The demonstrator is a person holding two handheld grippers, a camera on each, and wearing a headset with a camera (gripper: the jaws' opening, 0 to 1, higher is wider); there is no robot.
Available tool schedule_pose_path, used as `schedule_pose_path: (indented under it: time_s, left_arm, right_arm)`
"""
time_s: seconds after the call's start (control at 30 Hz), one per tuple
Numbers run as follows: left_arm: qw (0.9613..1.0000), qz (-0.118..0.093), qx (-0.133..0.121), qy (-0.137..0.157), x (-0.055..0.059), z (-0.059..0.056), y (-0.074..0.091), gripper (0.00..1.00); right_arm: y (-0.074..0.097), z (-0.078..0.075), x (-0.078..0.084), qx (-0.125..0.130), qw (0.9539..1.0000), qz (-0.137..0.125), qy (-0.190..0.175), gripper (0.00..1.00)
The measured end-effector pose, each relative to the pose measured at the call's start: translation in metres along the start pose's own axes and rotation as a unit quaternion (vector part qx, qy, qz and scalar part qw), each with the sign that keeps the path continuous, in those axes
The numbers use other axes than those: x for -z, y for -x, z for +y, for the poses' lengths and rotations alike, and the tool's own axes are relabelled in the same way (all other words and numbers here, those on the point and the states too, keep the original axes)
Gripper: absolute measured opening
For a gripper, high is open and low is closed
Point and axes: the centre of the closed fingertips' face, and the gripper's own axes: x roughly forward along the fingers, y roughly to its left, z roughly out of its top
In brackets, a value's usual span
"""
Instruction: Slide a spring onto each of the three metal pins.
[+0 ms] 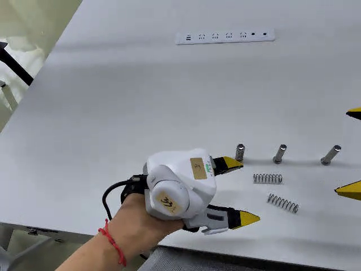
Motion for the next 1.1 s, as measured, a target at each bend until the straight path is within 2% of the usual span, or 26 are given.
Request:
schedule_pose_path:
  time_s: [0.2, 0.33, 0.53, 0.63, 0.73, 0.8, 0.83, 0.87, 0.93, 1.03, 1.07, 1.1]
  left_arm:
    - [0.9994, 0.018, 0.023, -0.019, 0.003, -0.005, -0.024, 0.42]
    - [0.9984, 0.029, 0.036, -0.033, 0.005, -0.007, -0.039, 0.36]
    - [0.9945, 0.059, 0.054, -0.068, 0.013, -0.012, -0.059, 0.27]
    - [0.9929, 0.070, 0.054, -0.080, 0.015, -0.012, -0.066, 0.24]
    - [0.9908, 0.087, 0.051, -0.091, 0.019, -0.010, -0.072, 0.21]
    - [0.9909, 0.088, 0.054, -0.086, 0.020, -0.011, -0.076, 0.21]
    - [0.9902, 0.092, 0.054, -0.090, 0.021, -0.012, -0.077, 0.21]
    - [0.9878, 0.104, 0.053, -0.104, 0.024, -0.011, -0.077, 0.21]
    - [0.9876, 0.106, 0.054, -0.103, 0.025, -0.012, -0.079, 0.20]
    - [0.9847, 0.123, 0.052, -0.111, 0.031, -0.011, -0.080, 0.19]
    - [0.9863, 0.117, 0.053, -0.104, 0.029, -0.011, -0.081, 0.18]
    - [0.9861, 0.119, 0.053, -0.103, 0.029, -0.011, -0.081, 0.17]
  right_arm:
    - [0.014, 0.004, 0.018, 0.009, 0.9998, -0.006, -0.018, 0.83]
    - [0.020, 0.004, 0.024, 0.017, 0.9994, -0.009, -0.028, 0.83]
    - [0.027, 0.002, 0.033, 0.028, 0.9988, -0.012, -0.039, 0.82]
    - [0.028, 0.002, 0.035, 0.033, 0.9984, -0.014, -0.044, 0.82]
    - [0.029, 0.002, 0.038, 0.036, 0.9981, -0.014, -0.048, 0.81]
    - [0.030, 0.002, 0.040, 0.036, 0.9980, -0.015, -0.049, 0.81]
    - [0.030, 0.002, 0.040, 0.037, 0.9979, -0.015, -0.051, 0.81]
    - [0.030, 0.002, 0.041, 0.037, 0.9979, -0.014, -0.051, 0.81]
    - [0.031, 0.002, 0.042, 0.038, 0.9979, -0.014, -0.051, 0.81]
    - [0.031, 0.001, 0.043, 0.040, 0.9977, -0.014, -0.053, 0.81]
    - [0.032, 0.001, 0.043, 0.040, 0.9977, -0.015, -0.053, 0.81]
    - [0.032, 0.001, 0.043, 0.040, 0.9977, -0.015, -0.053, 0.81]
